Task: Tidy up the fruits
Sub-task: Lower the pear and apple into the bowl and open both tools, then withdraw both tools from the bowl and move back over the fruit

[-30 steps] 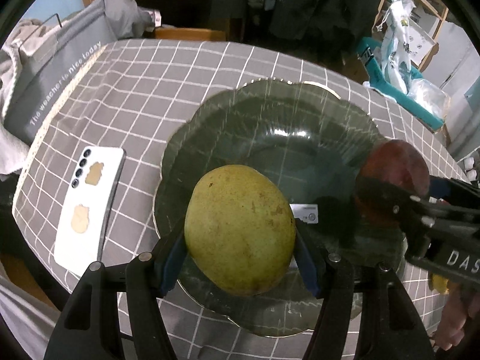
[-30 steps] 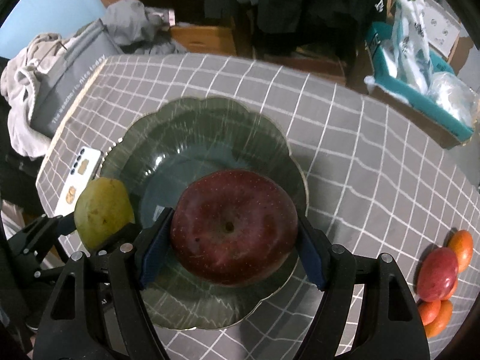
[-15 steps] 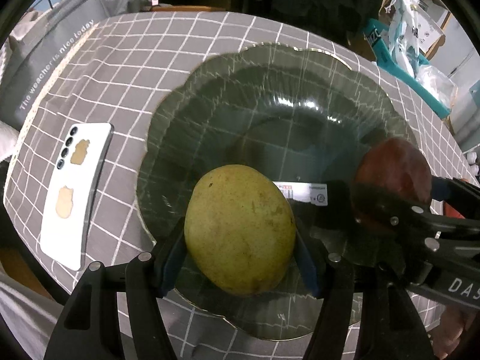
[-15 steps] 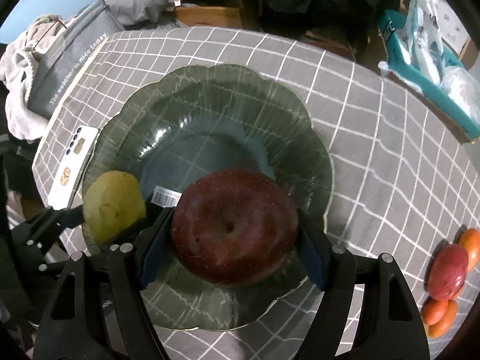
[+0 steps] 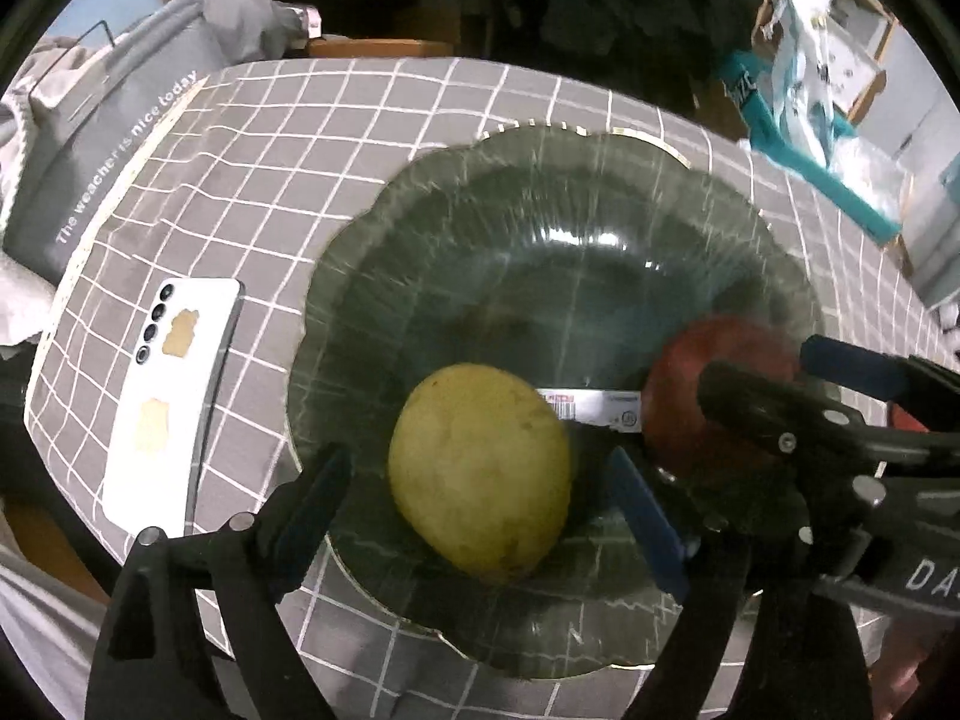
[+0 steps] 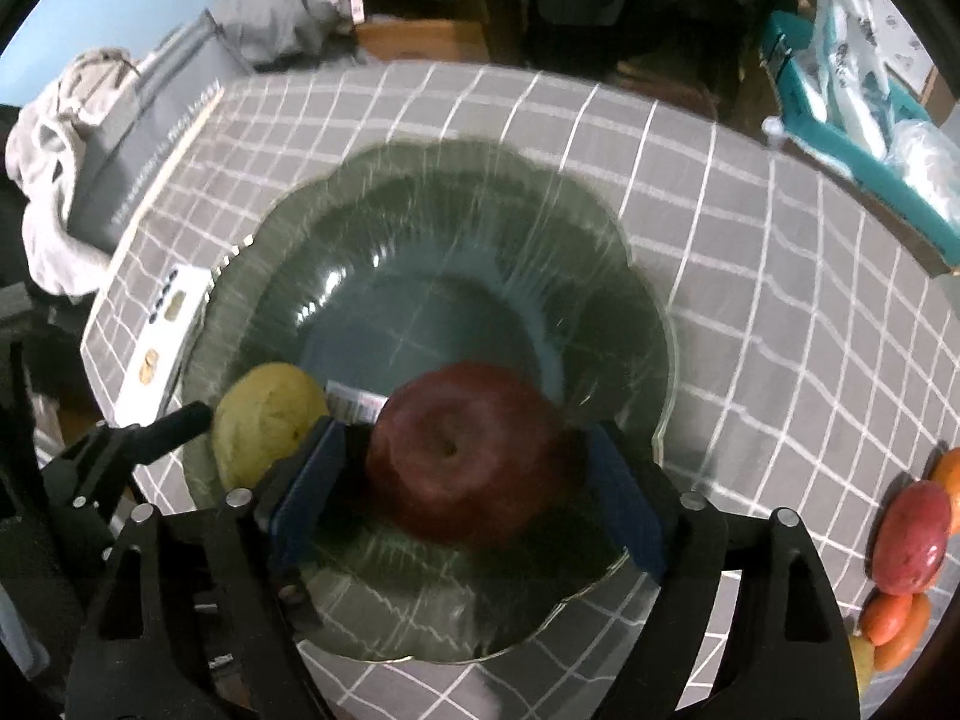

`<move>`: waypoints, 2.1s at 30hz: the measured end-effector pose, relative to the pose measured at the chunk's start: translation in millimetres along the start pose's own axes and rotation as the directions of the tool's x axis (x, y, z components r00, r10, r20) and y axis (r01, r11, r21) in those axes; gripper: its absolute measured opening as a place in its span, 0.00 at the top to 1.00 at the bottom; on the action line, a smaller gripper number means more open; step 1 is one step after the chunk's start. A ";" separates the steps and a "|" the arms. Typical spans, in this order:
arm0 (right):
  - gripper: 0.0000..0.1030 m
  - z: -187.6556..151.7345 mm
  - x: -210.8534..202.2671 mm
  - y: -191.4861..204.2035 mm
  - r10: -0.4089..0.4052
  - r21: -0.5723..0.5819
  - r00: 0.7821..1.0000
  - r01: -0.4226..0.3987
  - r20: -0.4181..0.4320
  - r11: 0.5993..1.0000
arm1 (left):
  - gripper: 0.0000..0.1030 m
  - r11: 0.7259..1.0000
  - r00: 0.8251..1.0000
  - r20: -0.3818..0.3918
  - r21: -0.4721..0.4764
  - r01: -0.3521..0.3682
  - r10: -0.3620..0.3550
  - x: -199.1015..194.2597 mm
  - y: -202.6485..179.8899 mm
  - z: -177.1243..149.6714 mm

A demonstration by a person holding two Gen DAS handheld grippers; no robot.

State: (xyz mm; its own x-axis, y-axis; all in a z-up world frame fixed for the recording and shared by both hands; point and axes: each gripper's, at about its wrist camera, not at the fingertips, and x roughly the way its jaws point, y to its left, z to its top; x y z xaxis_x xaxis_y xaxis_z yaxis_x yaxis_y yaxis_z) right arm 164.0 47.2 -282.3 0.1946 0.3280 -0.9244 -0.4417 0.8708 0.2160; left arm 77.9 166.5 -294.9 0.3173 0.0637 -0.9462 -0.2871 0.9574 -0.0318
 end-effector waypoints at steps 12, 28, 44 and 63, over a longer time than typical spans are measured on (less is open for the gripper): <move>0.18 3.2 -48.5 -1.8 -0.049 0.013 0.991 0.048 0.123 0.999 | 0.13 0.999 0.995 0.085 -0.017 0.045 -0.043 -39.0 1.2 7.1; 0.18 -11.8 -163.3 -9.3 -0.151 0.062 0.913 0.137 0.380 0.989 | 0.13 0.993 0.960 0.255 0.056 0.102 -0.113 -120.9 -24.9 11.6; 0.16 -55.9 -252.9 -22.3 -0.233 0.092 0.803 0.219 0.549 0.971 | 0.12 0.983 0.901 0.403 0.145 0.112 -0.162 -194.3 -57.9 2.9; 0.16 -115.3 -314.6 -67.8 -0.317 0.184 0.726 0.259 0.610 0.948 | 0.01 0.955 0.845 0.470 0.260 0.142 -0.254 -238.0 -116.1 -14.5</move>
State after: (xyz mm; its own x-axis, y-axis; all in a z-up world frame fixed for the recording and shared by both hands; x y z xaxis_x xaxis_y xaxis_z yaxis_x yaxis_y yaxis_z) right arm 31.7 -157.3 -42.3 0.8155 0.1857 -0.5481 -0.2070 0.9781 0.0234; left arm 22.6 36.1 -70.7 0.7658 -0.0570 -0.6405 0.0064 0.9967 -0.0811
